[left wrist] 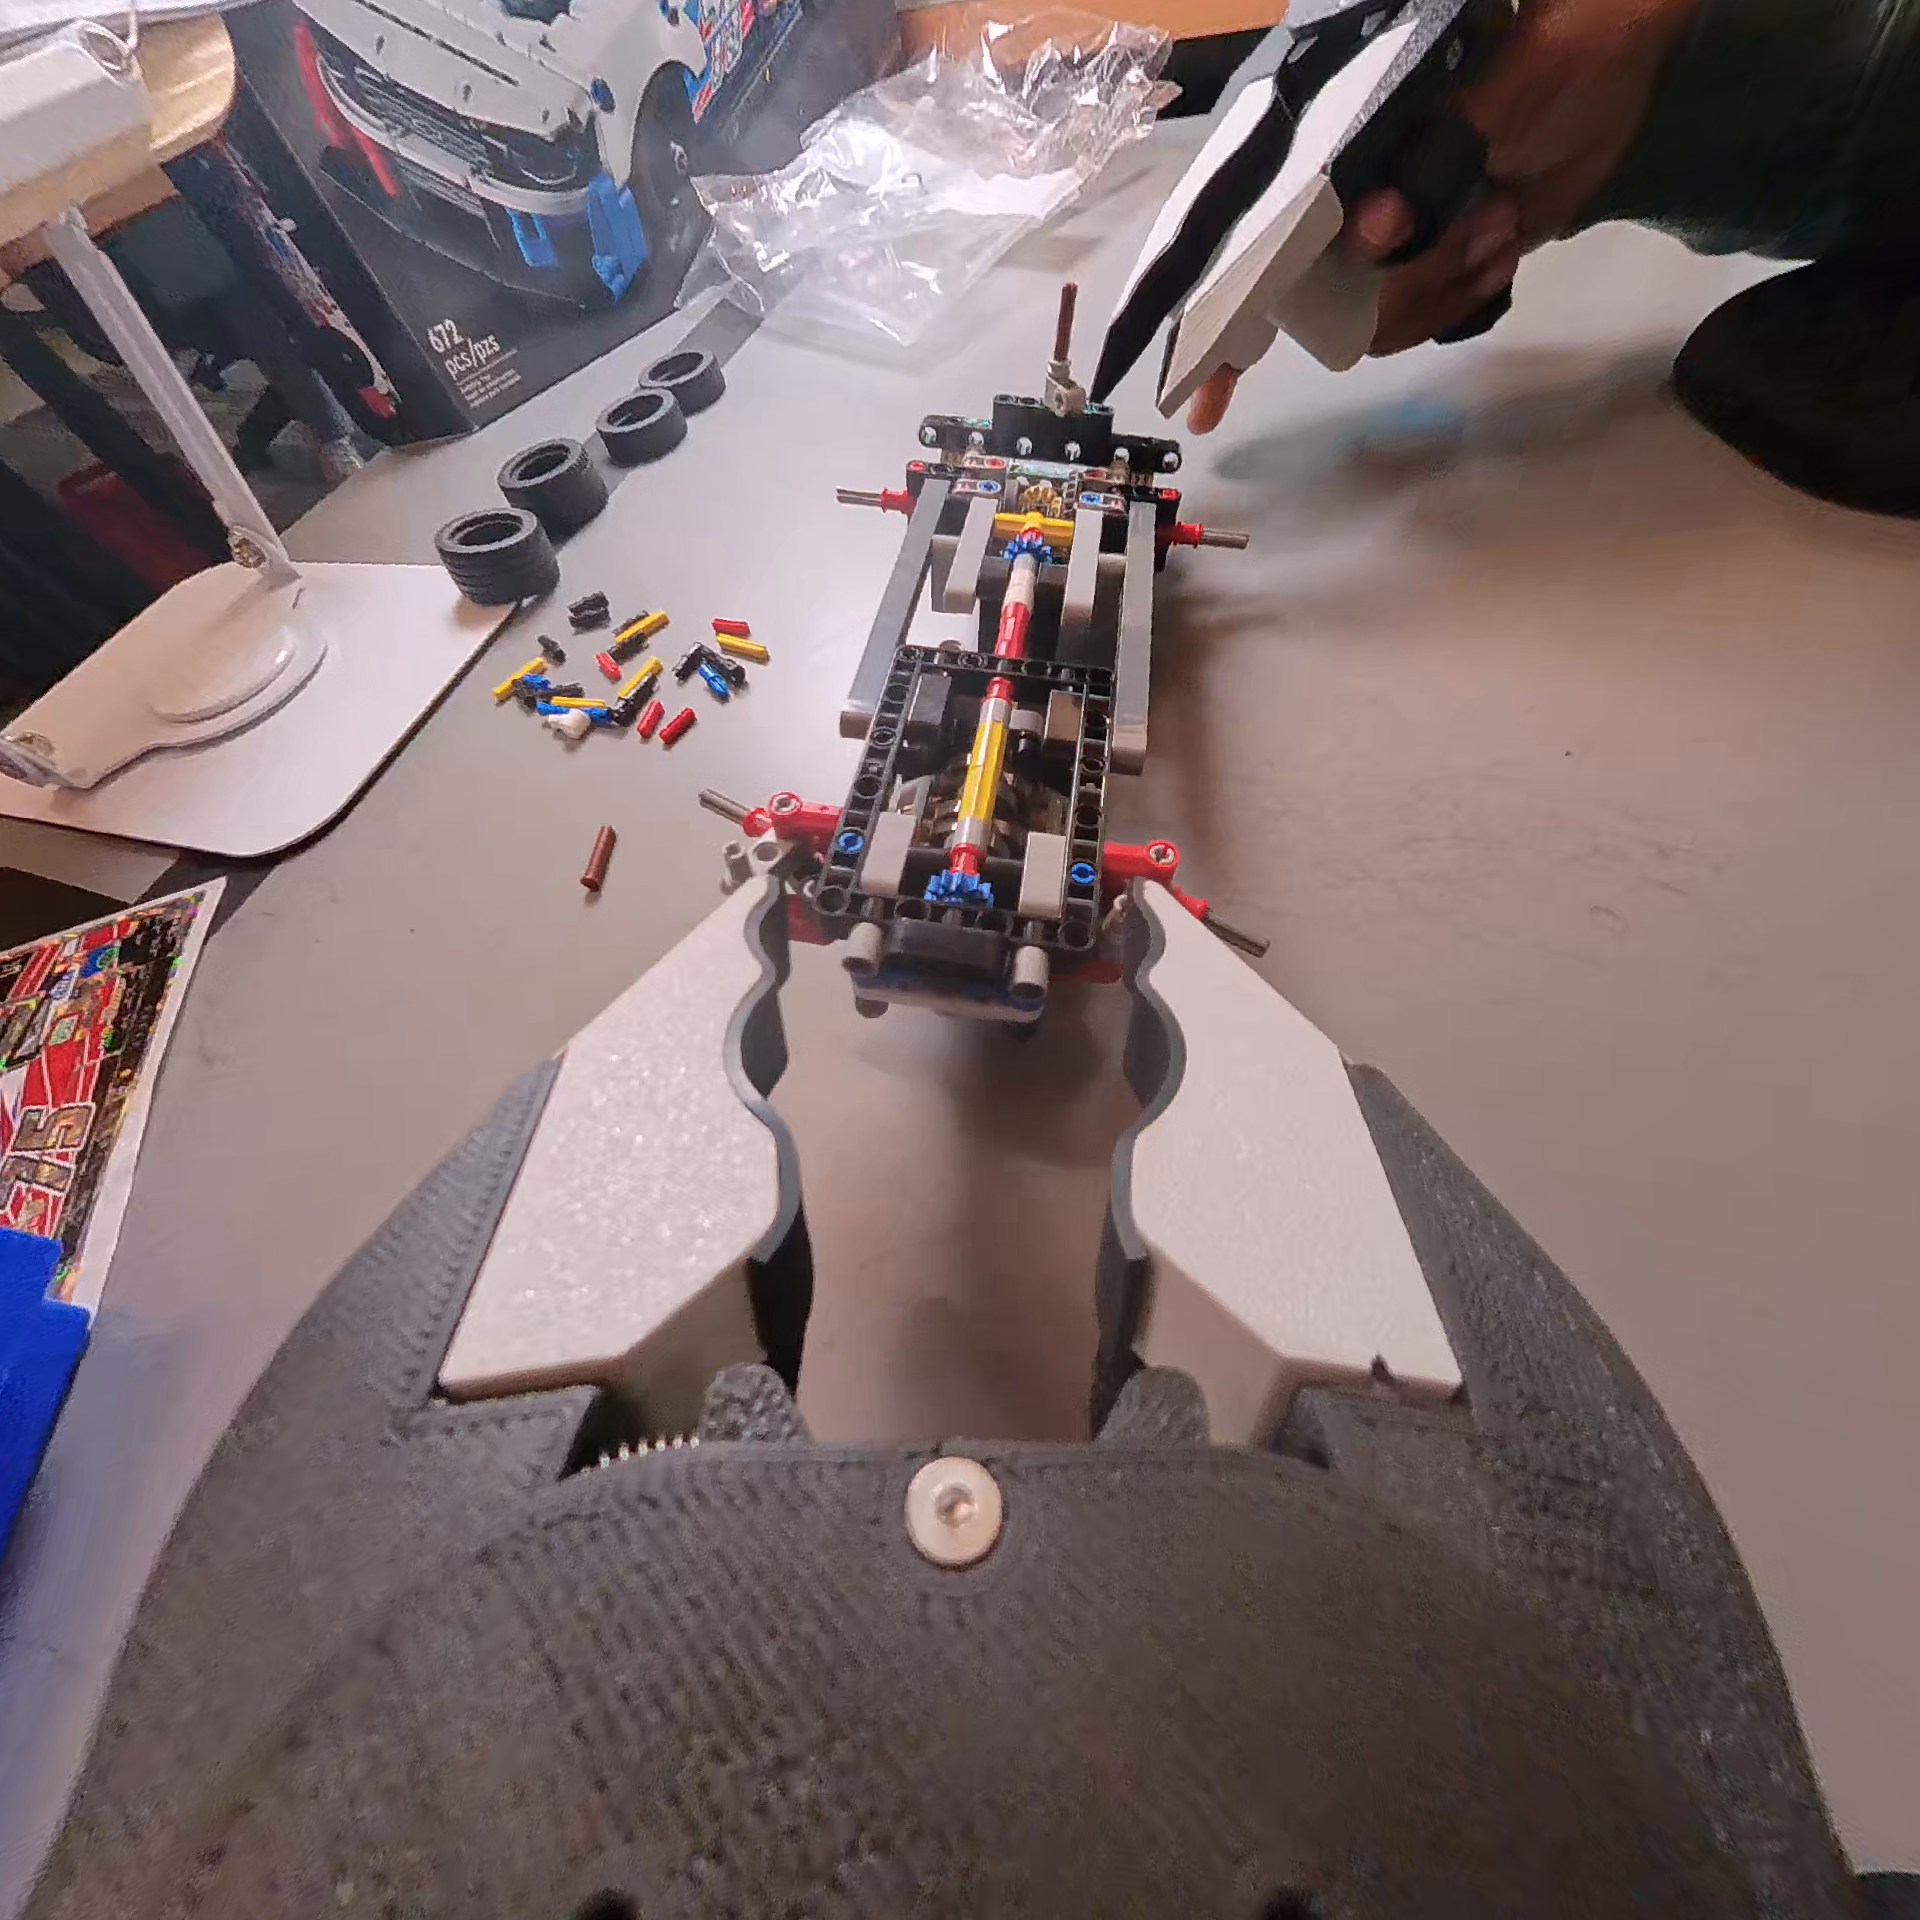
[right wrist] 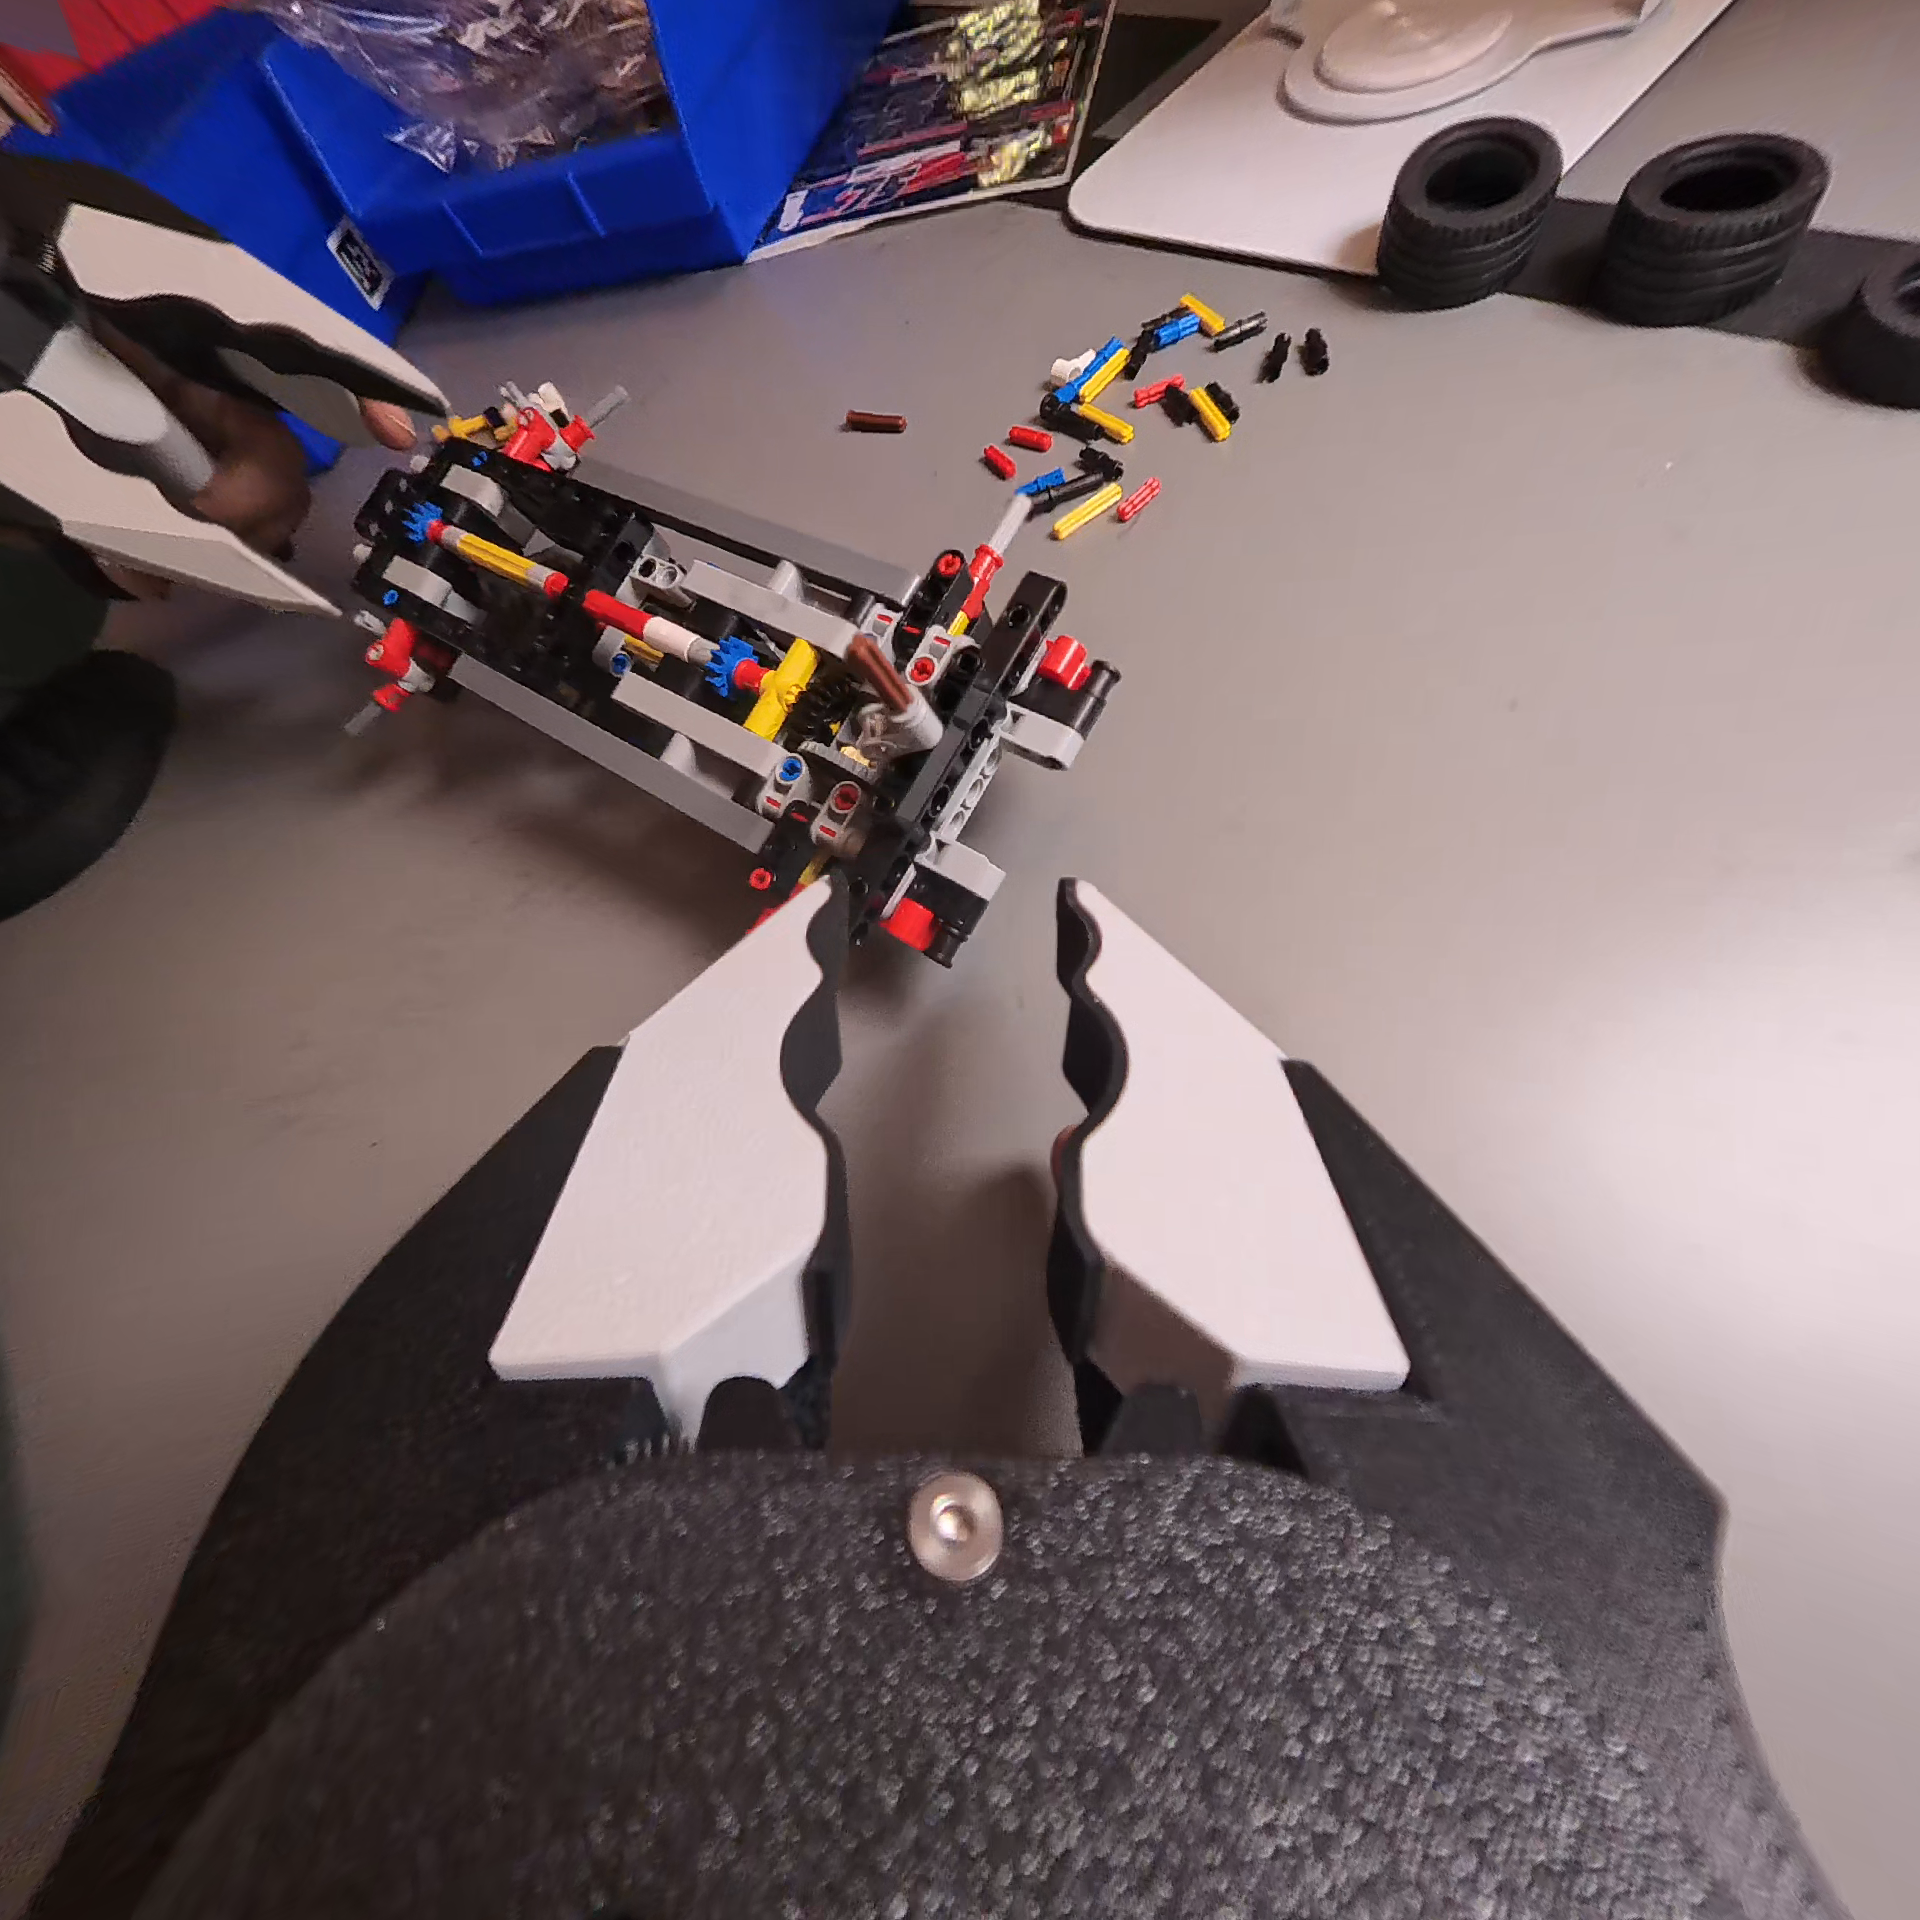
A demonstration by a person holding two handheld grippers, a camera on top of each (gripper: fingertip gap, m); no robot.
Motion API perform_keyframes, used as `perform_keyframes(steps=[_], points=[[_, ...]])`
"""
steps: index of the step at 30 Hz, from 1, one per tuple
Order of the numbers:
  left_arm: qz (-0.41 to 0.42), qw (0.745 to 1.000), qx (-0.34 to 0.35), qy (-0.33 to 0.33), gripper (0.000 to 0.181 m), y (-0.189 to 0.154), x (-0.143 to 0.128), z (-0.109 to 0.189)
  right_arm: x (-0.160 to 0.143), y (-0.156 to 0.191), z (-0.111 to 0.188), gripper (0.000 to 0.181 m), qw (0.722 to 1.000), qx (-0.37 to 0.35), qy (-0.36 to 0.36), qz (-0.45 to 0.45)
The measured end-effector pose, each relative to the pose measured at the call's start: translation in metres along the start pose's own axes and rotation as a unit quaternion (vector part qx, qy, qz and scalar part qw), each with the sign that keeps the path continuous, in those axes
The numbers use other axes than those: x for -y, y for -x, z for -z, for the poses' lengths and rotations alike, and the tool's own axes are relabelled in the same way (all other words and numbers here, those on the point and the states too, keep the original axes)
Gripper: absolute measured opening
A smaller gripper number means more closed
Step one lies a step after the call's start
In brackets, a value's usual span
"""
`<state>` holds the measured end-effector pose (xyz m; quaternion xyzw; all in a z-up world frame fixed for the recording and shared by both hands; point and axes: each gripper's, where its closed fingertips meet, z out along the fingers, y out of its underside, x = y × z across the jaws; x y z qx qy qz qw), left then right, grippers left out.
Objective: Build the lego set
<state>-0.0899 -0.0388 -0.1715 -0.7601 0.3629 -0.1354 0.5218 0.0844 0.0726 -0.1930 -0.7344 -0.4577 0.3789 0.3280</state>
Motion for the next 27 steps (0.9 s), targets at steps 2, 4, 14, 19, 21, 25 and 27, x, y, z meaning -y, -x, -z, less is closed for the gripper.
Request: perform_keyframes(steps=[2,4,14,19,21,25,27], points=[[0.007,1.000,0.002,-0.006,0.063,0.003,0.001,0.003,0.006,0.002,0.002,0.037,1.000,-0.004,-0.017,0.017],[0.016,1.000,0.000,-0.007,0.063,0.004,0.000,0.003,0.012,0.004,0.003,0.037,0.999,-0.004,-0.035,0.031],[0.012,1.000,-0.006,0.002,0.059,-0.002,-0.006,-0.005,0.023,0.019,0.000,0.036,0.993,-0.006,-0.072,0.094],[0.013,1.000,0.004,0.001,0.056,0.002,-0.005,-0.003,0.019,0.020,-0.005,0.036,0.991,-0.018,-0.064,0.116],[0.016,1.000,0.007,-0.005,0.056,0.004,-0.004,-0.001,0.019,0.019,-0.005,0.035,0.991,-0.020,-0.064,0.116],[0.025,0.999,0.015,-0.013,0.056,0.009,-0.002,0.002,0.021,0.018,-0.004,0.033,0.991,-0.024,-0.070,0.115],[0.030,0.999,0.005,-0.014,0.059,0.008,-0.002,0.003,0.020,0.018,-0.005,0.033,0.991,-0.023,-0.070,0.116]])
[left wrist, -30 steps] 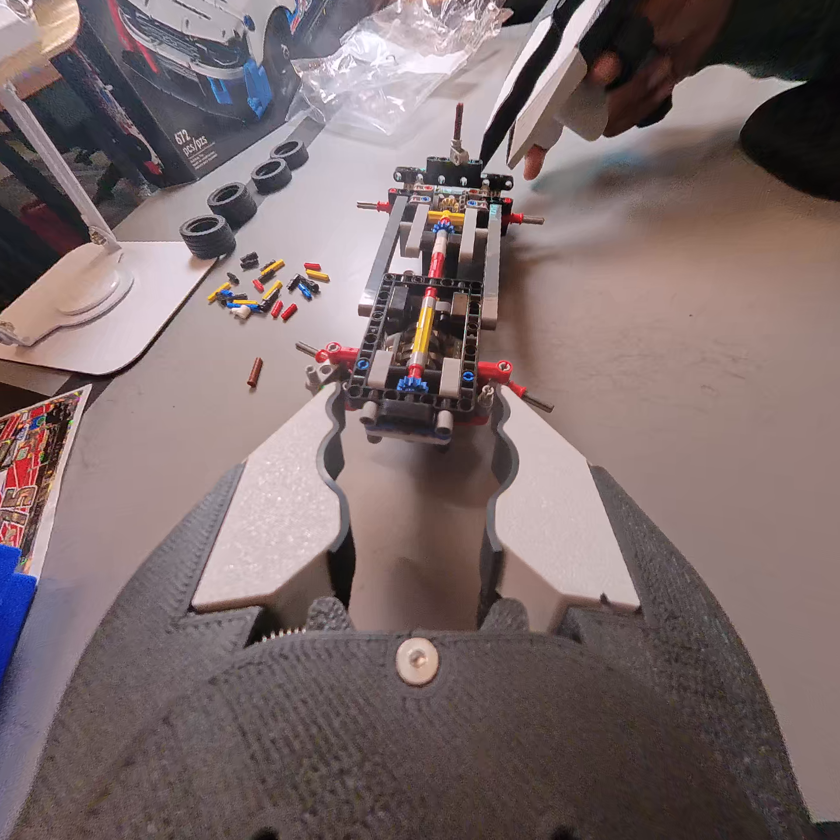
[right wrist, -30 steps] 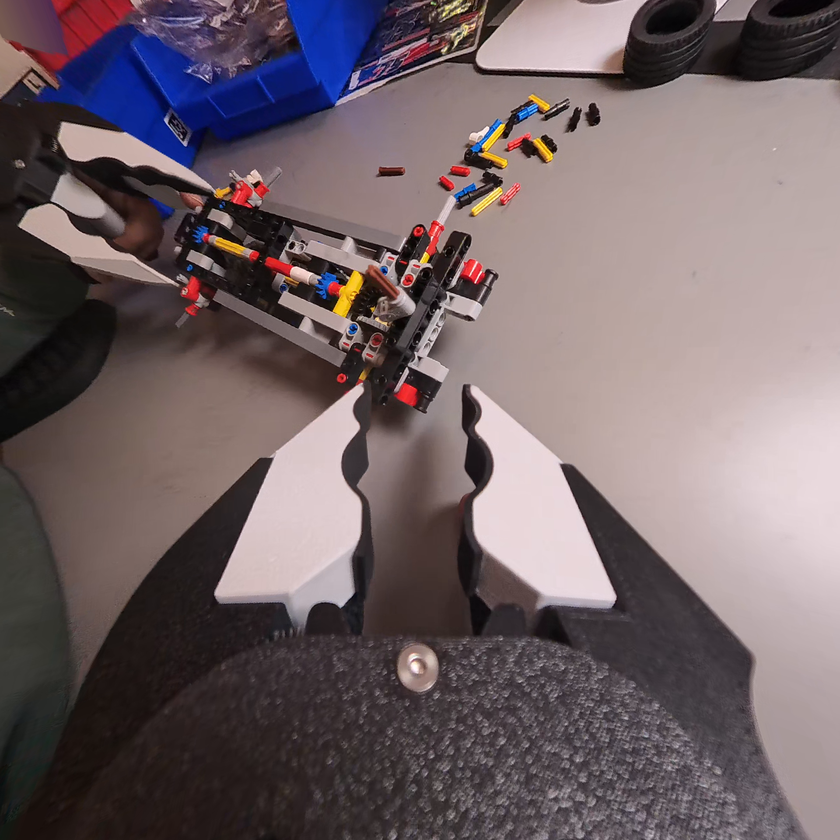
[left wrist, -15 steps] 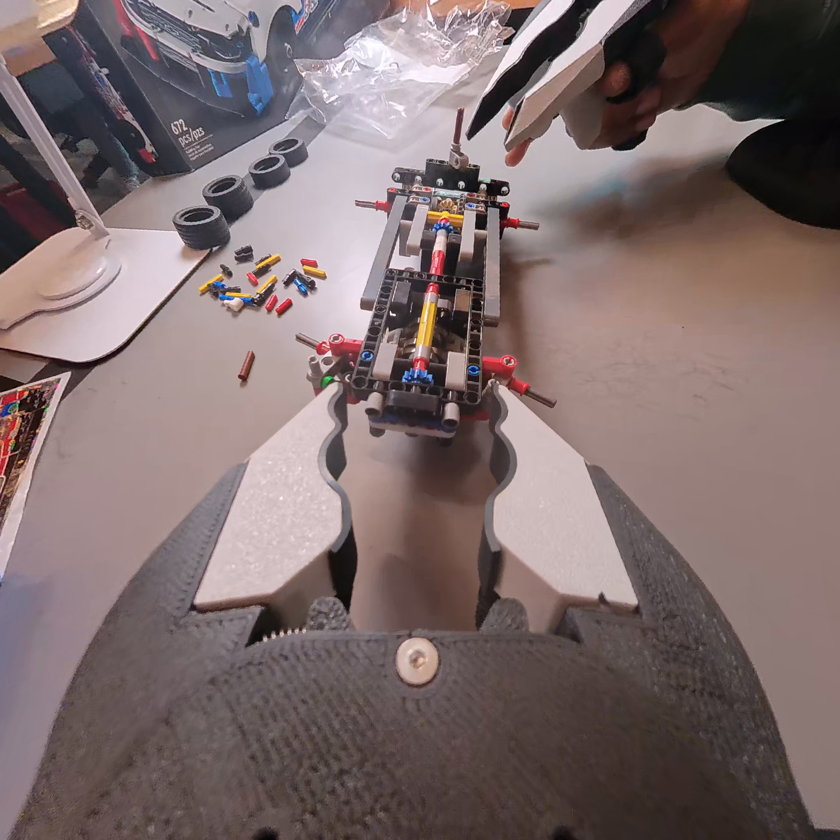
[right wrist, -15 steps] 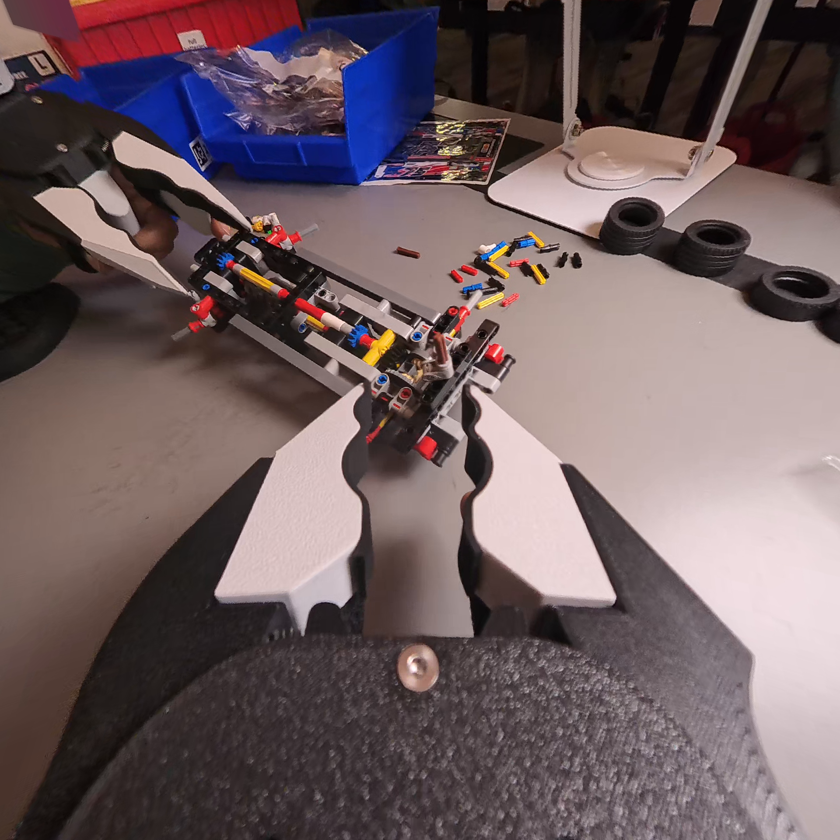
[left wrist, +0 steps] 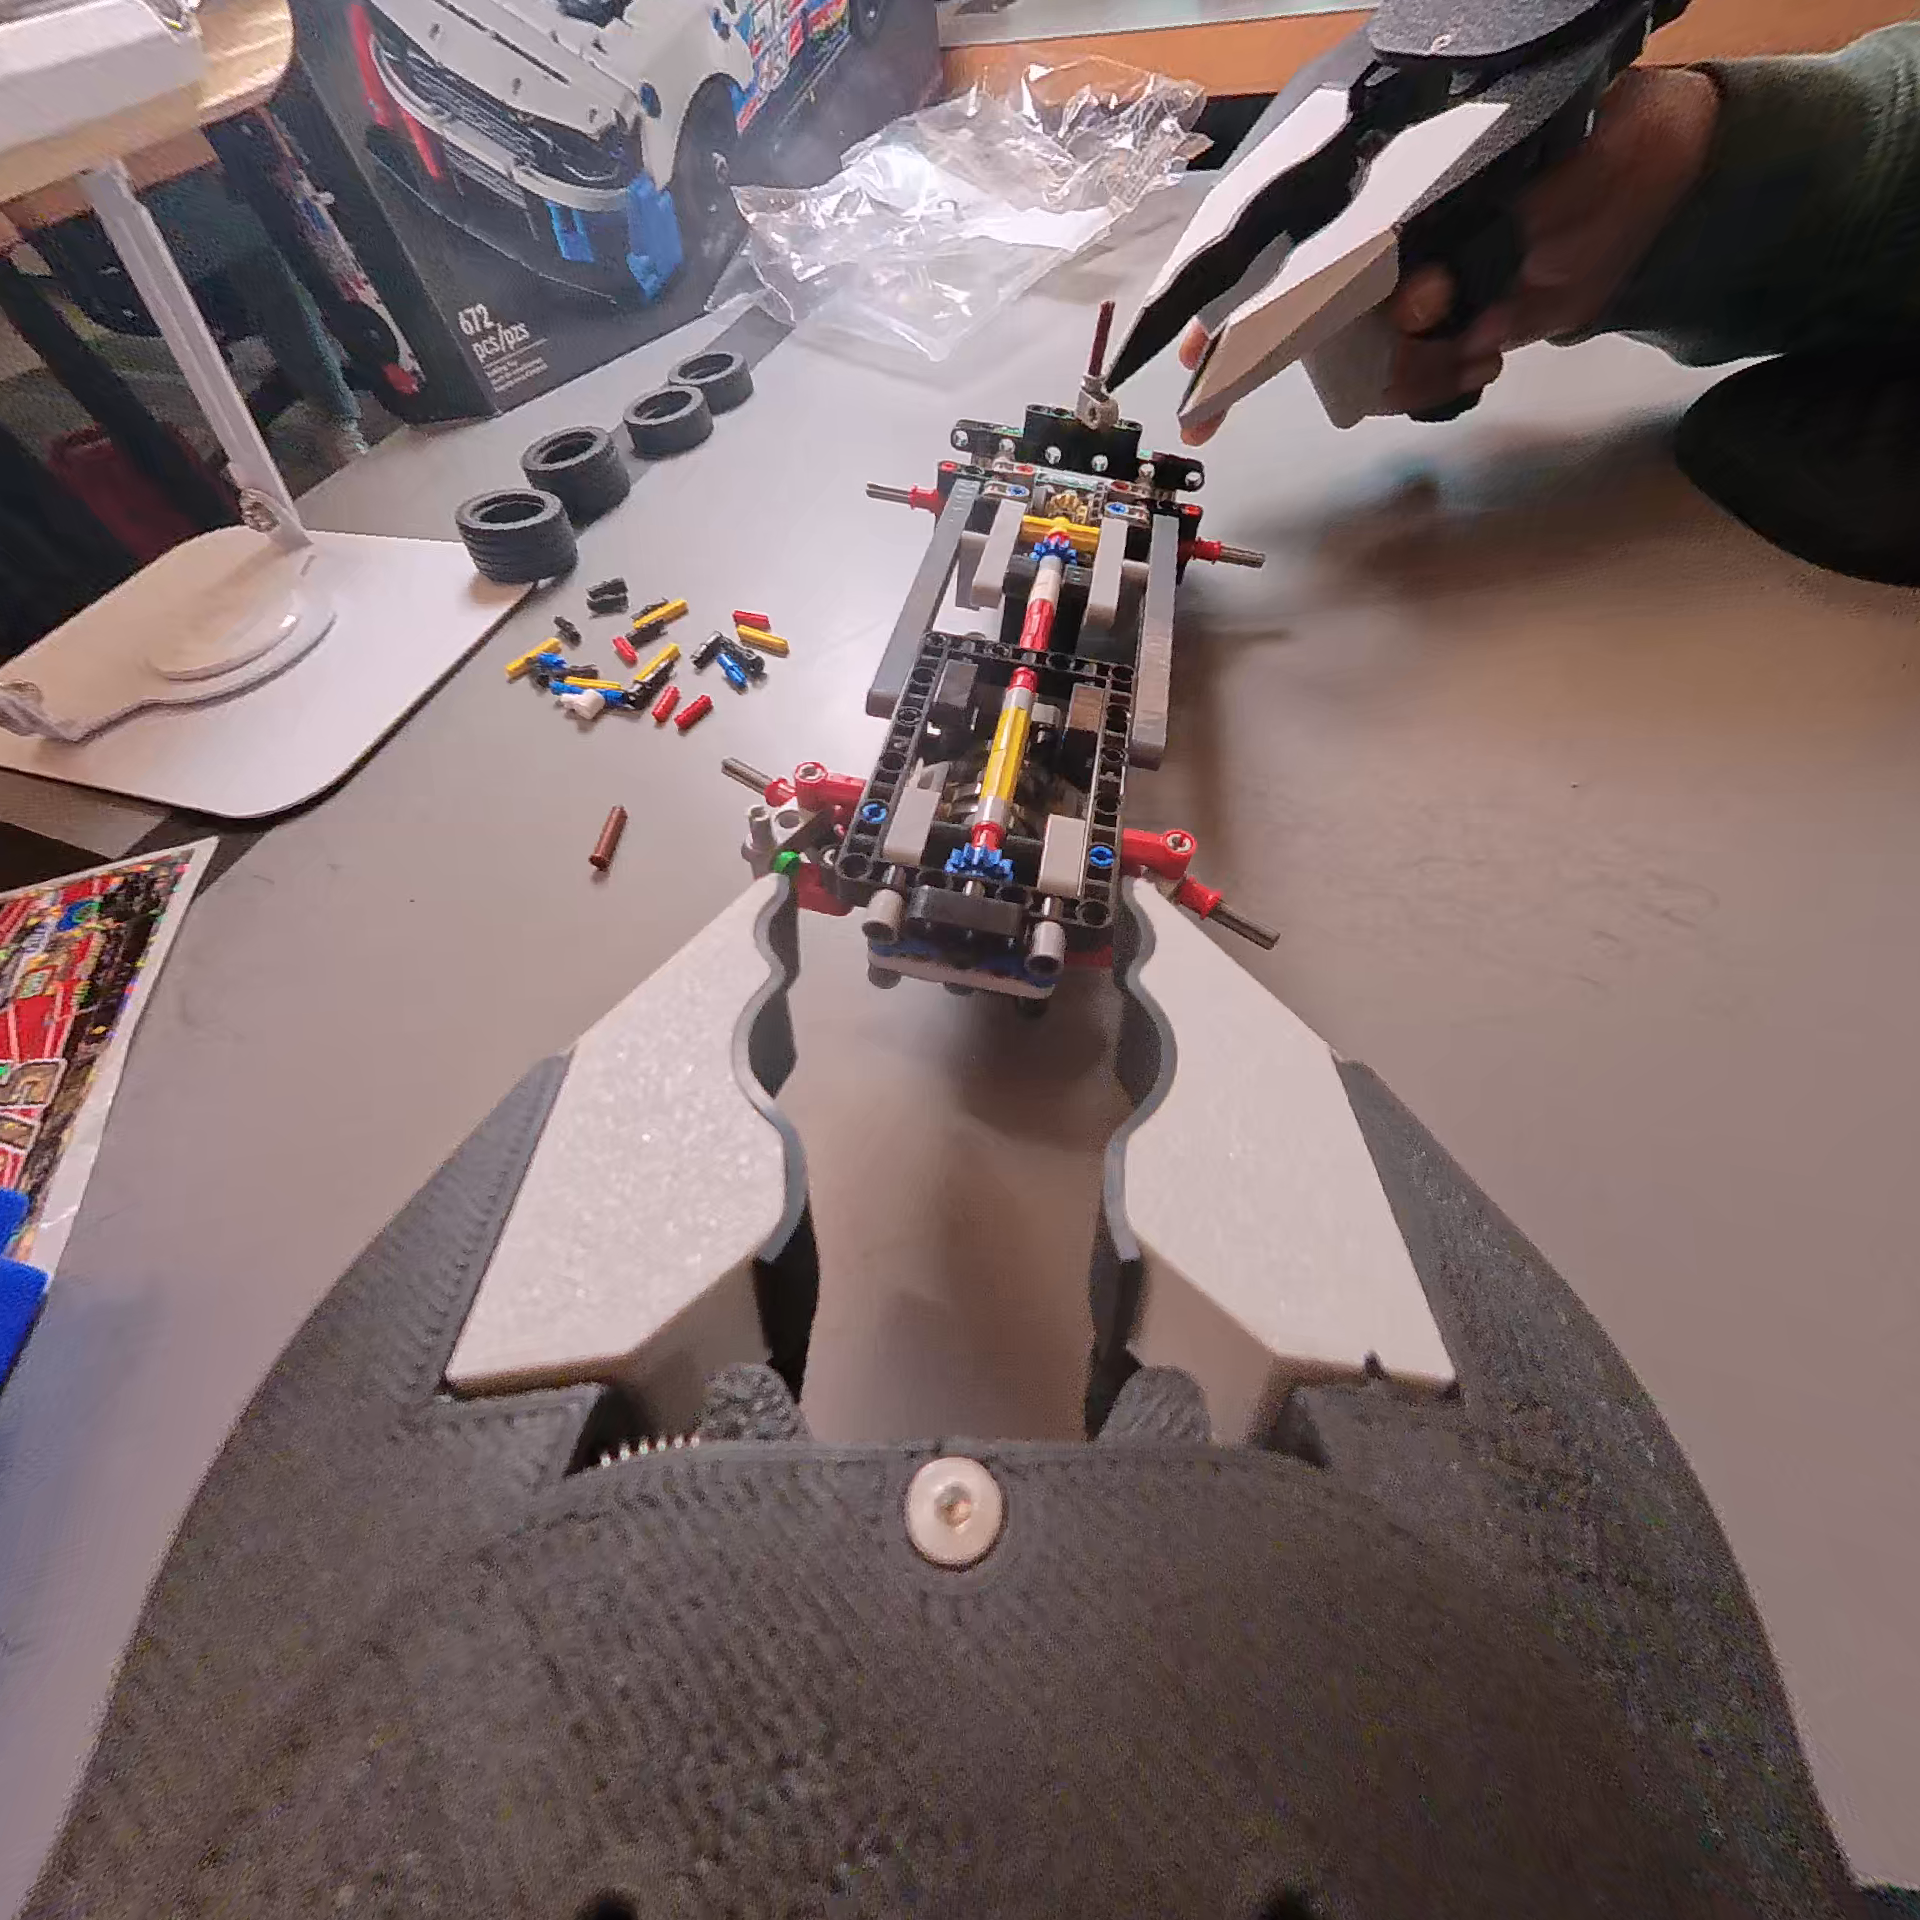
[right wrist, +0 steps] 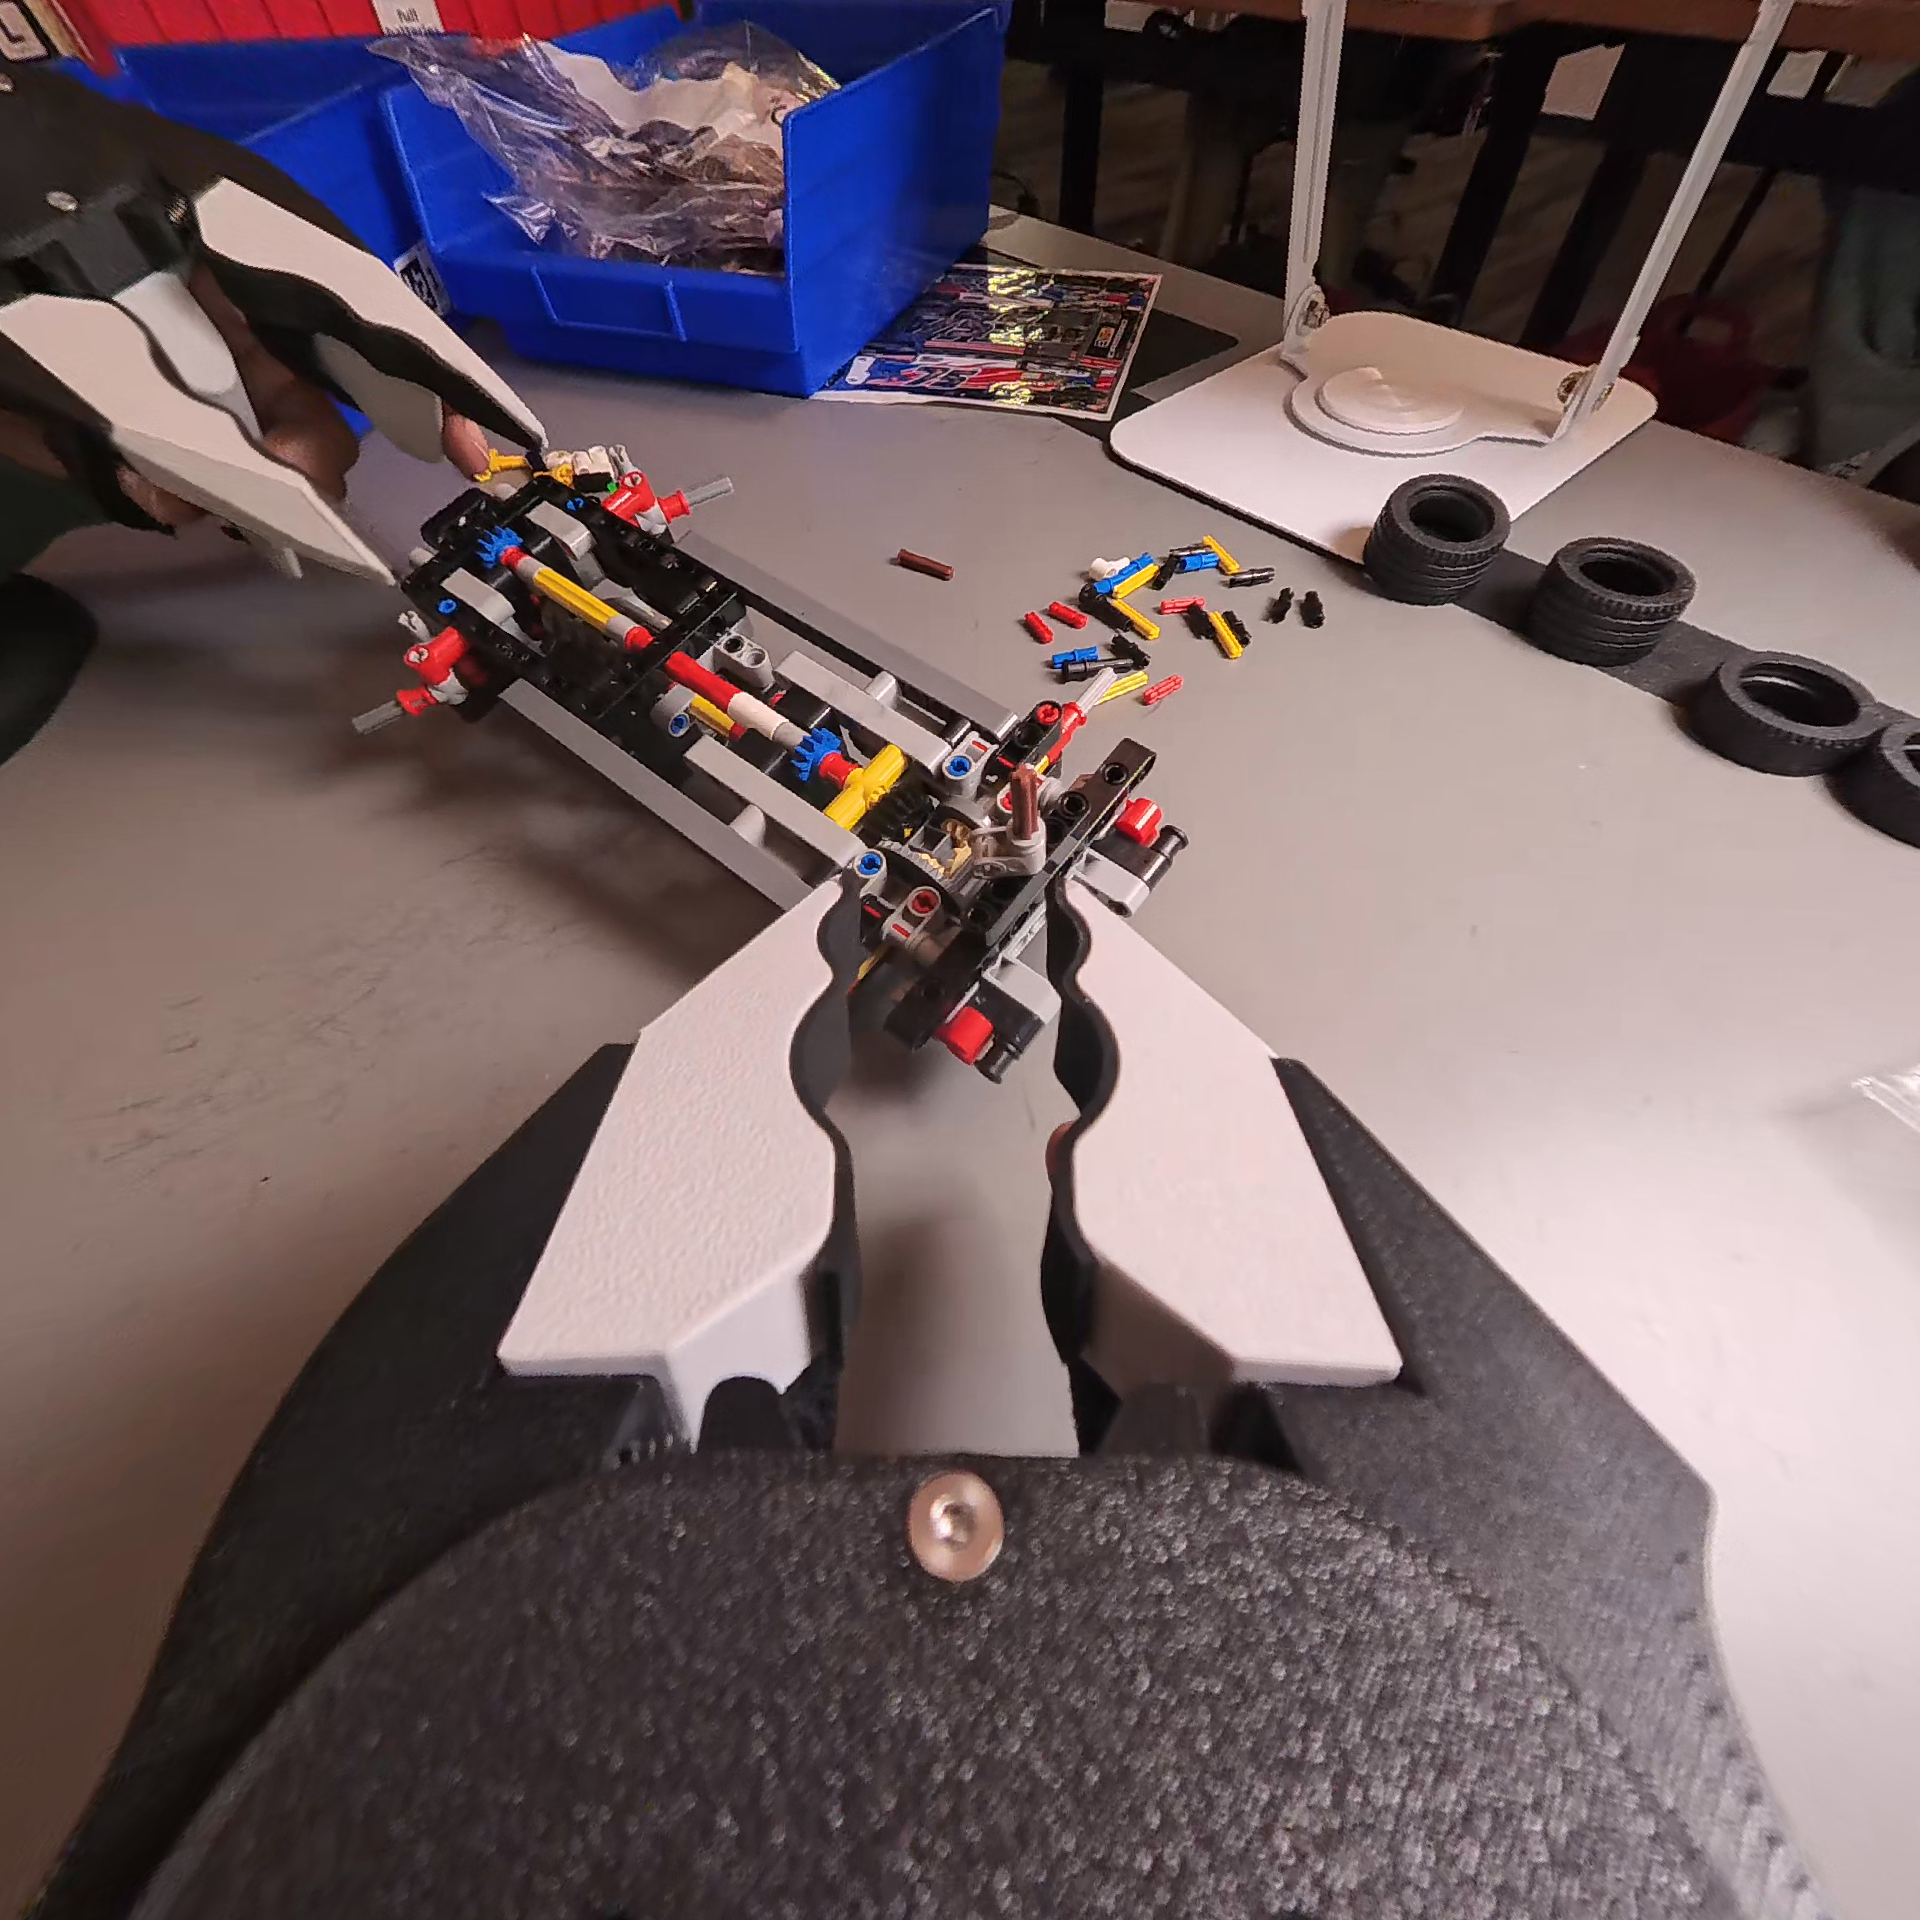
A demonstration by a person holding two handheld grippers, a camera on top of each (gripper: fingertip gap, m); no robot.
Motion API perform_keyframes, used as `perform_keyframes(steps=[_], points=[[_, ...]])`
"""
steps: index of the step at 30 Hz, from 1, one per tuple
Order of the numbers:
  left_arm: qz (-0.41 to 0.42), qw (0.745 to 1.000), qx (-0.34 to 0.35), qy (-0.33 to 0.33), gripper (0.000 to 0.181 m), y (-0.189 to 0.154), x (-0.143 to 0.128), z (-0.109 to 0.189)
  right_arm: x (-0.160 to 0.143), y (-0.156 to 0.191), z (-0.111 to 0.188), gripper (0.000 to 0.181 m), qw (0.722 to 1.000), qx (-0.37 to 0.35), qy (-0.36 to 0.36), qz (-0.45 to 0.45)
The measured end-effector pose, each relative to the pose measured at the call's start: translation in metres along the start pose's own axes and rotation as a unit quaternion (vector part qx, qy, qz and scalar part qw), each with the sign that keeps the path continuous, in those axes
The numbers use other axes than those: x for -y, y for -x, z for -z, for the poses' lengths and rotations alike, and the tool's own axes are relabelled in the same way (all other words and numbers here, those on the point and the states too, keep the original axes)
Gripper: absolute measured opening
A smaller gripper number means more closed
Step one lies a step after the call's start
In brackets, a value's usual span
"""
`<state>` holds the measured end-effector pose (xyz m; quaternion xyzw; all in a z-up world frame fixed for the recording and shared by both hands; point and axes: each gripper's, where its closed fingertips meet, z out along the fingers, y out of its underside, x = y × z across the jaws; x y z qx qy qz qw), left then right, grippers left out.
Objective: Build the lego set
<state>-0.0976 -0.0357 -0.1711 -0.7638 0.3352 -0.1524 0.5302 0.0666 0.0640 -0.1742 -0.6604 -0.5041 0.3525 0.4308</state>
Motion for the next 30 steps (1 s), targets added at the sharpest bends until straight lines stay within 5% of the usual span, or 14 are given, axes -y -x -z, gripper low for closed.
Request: perform_keyframes(steps=[5,17,30], points=[[0.006,0.999,-0.035,0.005,0.068,-0.011,-0.004,-0.003,0.001,0.002,-0.001,0.033,1.000,0.001,-0.004,0.003],[-0.002,1.000,0.000,0.012,0.050,-0.002,-0.007,-0.006,0.000,0.008,-0.005,0.021,1.000,-0.003,-0.004,0.015],[0.000,1.000,0.000,0.010,0.049,-0.001,-0.007,-0.005,0.010,0.000,0.000,0.011,0.999,-0.029,-0.034,0.014]])
